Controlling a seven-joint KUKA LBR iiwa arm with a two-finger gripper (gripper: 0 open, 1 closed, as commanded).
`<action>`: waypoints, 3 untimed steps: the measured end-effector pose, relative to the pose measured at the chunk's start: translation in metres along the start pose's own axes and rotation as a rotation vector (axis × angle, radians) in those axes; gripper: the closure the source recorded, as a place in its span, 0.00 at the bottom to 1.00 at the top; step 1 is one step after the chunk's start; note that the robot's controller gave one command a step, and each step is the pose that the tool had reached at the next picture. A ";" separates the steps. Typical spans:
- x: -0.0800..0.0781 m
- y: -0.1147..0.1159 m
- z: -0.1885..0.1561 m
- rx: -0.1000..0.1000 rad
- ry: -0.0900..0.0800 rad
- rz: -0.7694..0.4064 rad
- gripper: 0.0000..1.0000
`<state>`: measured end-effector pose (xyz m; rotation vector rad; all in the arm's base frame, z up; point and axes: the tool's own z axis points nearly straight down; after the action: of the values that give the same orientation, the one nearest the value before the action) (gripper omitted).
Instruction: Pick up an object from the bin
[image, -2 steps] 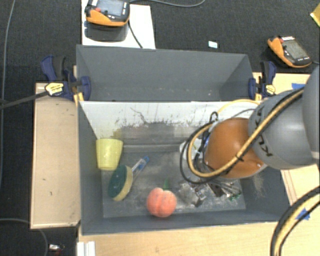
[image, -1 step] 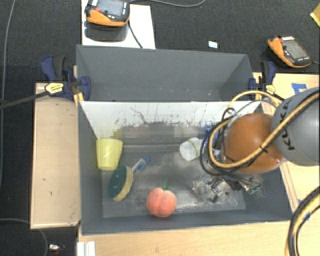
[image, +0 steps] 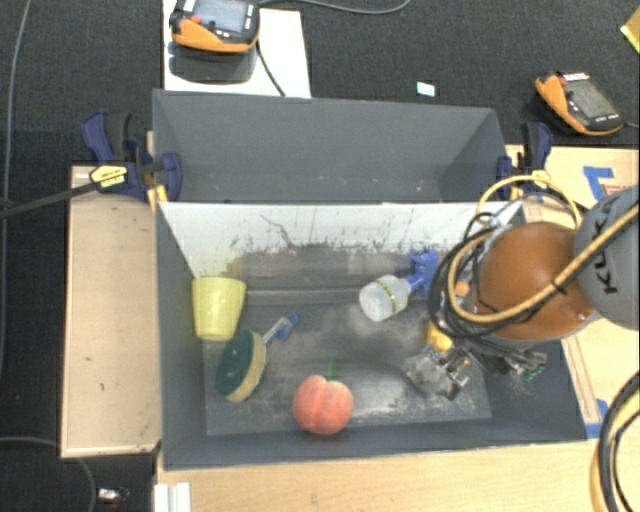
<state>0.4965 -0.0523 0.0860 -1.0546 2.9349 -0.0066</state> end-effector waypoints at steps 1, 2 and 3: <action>-0.025 -0.019 -0.005 0.008 0.003 0.214 0.00; -0.025 -0.019 -0.005 0.008 0.003 0.213 0.00; 0.006 -0.042 0.016 0.008 0.002 0.327 1.00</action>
Offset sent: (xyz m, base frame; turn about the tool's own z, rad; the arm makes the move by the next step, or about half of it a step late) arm 0.0000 0.0000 0.0000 0.0000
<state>0.5191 -0.0887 0.0705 -0.5616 3.0659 -0.0131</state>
